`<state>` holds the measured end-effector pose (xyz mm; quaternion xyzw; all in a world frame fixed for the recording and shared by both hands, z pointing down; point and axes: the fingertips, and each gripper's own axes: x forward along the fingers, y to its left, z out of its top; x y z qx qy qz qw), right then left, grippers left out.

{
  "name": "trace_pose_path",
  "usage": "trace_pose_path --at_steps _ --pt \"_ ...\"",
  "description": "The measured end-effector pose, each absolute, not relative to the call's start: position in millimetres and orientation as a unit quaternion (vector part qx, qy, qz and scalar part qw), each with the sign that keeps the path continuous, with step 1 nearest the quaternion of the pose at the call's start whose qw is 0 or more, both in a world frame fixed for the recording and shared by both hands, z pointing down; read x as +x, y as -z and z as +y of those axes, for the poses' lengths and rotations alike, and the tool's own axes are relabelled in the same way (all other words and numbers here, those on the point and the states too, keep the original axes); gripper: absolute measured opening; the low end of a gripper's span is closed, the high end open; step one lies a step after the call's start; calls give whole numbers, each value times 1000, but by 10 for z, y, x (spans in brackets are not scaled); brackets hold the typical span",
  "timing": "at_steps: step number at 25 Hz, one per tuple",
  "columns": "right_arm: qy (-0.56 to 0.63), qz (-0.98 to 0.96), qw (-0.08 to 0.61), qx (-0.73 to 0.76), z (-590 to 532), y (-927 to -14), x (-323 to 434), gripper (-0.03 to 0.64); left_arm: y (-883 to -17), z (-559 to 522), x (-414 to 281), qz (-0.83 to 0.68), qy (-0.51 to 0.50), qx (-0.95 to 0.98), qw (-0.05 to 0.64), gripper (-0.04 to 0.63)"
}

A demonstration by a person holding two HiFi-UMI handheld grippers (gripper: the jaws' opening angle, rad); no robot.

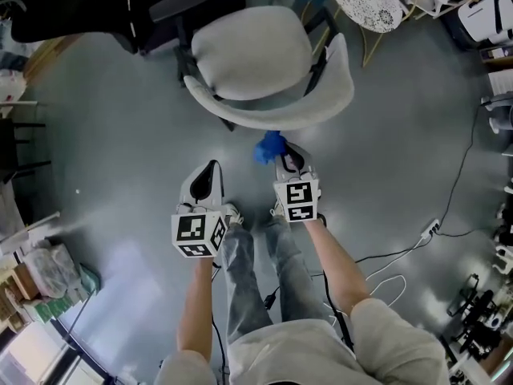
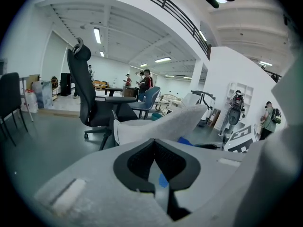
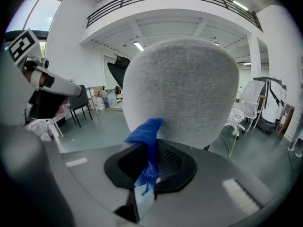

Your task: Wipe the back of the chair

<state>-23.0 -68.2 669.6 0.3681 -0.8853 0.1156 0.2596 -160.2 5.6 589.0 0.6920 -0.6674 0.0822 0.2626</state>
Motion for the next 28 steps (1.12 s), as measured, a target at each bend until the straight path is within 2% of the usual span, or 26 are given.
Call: trace_pose_path --at_steps 9,28 --pt "-134 -890 282 333 -551 -7077 -844 38 -5917 260 -1863 -682 -85 675 267 5" --pt "-126 -877 281 368 -1083 -7089 -465 39 -5947 25 -1663 -668 -95 689 266 5"
